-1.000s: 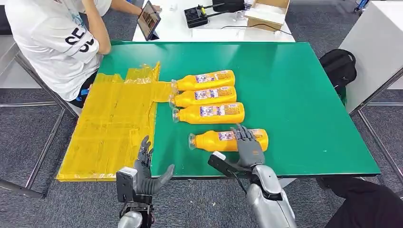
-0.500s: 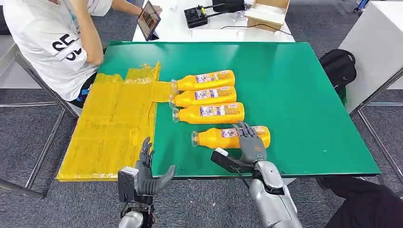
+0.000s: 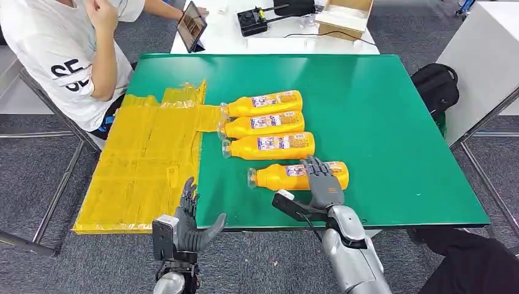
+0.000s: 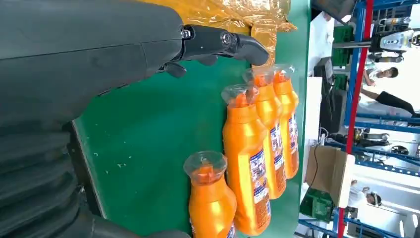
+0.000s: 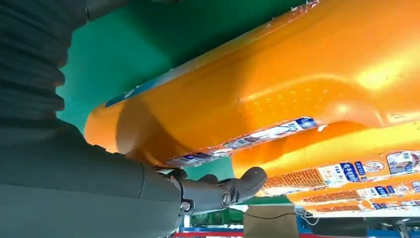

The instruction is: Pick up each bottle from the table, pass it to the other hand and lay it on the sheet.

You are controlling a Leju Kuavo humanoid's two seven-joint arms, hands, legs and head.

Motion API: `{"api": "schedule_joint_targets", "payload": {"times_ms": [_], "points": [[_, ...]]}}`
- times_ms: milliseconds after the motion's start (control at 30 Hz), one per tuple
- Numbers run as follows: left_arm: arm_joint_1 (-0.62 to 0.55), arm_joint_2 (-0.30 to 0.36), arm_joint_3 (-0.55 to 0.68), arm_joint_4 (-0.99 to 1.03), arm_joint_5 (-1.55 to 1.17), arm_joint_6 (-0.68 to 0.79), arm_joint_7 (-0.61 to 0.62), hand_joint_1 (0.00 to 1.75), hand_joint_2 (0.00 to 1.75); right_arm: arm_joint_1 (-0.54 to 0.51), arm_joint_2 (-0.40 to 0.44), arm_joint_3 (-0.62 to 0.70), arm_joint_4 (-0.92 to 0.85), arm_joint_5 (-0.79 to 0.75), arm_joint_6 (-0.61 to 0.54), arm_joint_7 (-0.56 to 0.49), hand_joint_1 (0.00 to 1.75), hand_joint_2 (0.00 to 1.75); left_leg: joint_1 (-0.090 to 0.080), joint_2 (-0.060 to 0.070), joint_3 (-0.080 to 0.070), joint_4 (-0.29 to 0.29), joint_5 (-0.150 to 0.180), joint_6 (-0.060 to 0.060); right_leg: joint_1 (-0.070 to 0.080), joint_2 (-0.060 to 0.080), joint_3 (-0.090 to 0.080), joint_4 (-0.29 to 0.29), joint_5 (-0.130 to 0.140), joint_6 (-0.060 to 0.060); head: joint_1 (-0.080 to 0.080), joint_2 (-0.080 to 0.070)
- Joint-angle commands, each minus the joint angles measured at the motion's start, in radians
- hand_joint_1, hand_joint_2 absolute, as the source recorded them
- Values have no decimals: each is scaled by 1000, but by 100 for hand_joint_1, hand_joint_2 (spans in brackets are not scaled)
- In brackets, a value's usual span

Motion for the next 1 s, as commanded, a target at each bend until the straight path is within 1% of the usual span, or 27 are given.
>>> {"api": "schedule_joint_targets", "payload": {"times_ms": [33, 67, 100, 133, 167, 200, 233, 333, 367, 400, 467, 500, 700, 733, 800, 933, 1000], "points": [[-43, -31, 1, 64, 6, -2, 2, 0, 175, -32, -20, 19, 57, 2, 11, 4, 0, 175, 0, -1, 5, 0, -2, 2, 1, -2, 5, -1, -2, -3, 0, 0], [-43, -31, 0, 63, 7, -2, 2, 0, 175, -34, -20, 19, 59, 2, 11, 7, 0, 175, 0, -1, 6, 0, -3, 2, 1, -2, 7, -1, -3, -4, 0, 0], [-43, -31, 0, 63, 7, -2, 2, 0, 175, -34, -20, 19, 59, 2, 11, 7, 0, 175, 0, -1, 4, 0, -1, 1, 0, -2, 4, 0, -2, -2, 0, 0], [-43, -31, 0, 63, 7, -2, 2, 0, 175, -34, -20, 19, 59, 2, 11, 7, 0, 175, 0, -1, 6, 0, -2, 2, 1, -2, 6, -1, -2, -3, 0, 0], [-43, -31, 0, 63, 7, -2, 2, 0, 175, -34, -20, 19, 59, 2, 11, 7, 0, 175, 0, -1, 2, 0, -1, 1, 0, -1, 3, 0, -1, -2, 0, 0], [-45, -31, -3, 65, 7, -2, 2, 0, 175, -33, -22, 20, 58, 3, 10, 6, 0, 175, 0, -1, 4, 0, -1, 1, 1, -2, 4, -1, -2, -3, 0, 0], [-46, -31, -4, 67, 8, -2, 2, 0, 175, -32, -23, 21, 56, 3, 9, 6, 0, 175, 0, -1, 2, 0, -1, 1, 0, -2, 3, -1, -1, -2, 0, 0], [-47, -31, -3, 69, 10, -1, 1, 0, 175, -39, -24, 25, 50, 3, 13, 6, 0, 175, 0, -1, 4, 0, -2, 1, 1, -2, 5, -1, -2, -3, 0, 0], [-47, -31, -2, 69, 10, -1, 1, 0, 175, -40, -24, 26, 49, 2, 13, 6, 0, 175, 0, -1, 2, 0, -1, 1, 0, -1, 2, 0, -1, -2, 0, 0], [-47, -31, -2, 69, 10, -1, 1, 0, 175, -43, -24, 26, 48, 3, 15, 6, 0, 175, 0, 0, 4, 0, -2, 1, 1, -2, 5, 0, -2, -3, 0, 0], [-47, -31, -2, 69, 10, -1, 1, 0, 175, -44, -24, 26, 48, 3, 15, 6, 0, 175, 0, -1, 2, 0, -1, 1, 0, -1, 2, 0, -1, -2, 0, 0], [-47, -31, -3, 69, 10, -1, 1, 0, 175, -45, -25, 26, 47, 3, 15, 6, 0, 175, 0, -1, 4, 0, -2, 1, 1, -2, 5, 0, -2, -3, 0, 0], [-50, -31, -3, 74, 11, -1, 1, 0, 175, -46, -26, 26, 47, 2, 16, 6, 0, 175, 0, -1, 1, 0, 0, 1, 0, -1, 2, 0, -1, -1, 0, 0], [-50, -31, -3, 74, 11, -1, 1, 0, 175, -46, -26, 26, 47, 2, 16, 6, 0, 175, 0, -1, 3, 0, -1, 1, 1, -2, 4, 0, -1, -2, 0, 0], [-50, -31, -4, 73, 13, -1, 0, 0, 175, -47, -27, 26, 47, 0, 16, 7, 0, 175, 0, -1, 2, 0, -1, 1, 0, -1, 2, 0, -1, -2, 0, 0], [-49, -31, -4, 73, 13, -1, 0, 0, 175, -46, -26, 26, 47, -1, 16, 7, 0, 175, 0, -1, 4, 0, -2, 1, 1, -2, 4, 0, -2, -3, 0, 0], [-49, -31, -4, 73, 13, -1, 0, 0, 175, -46, -26, 26, 47, -1, 16, 7, 0, 175, 0, -1, 1, 0, 0, 1, 0, -1, 1, 0, -1, -1, 0, 0]]}}
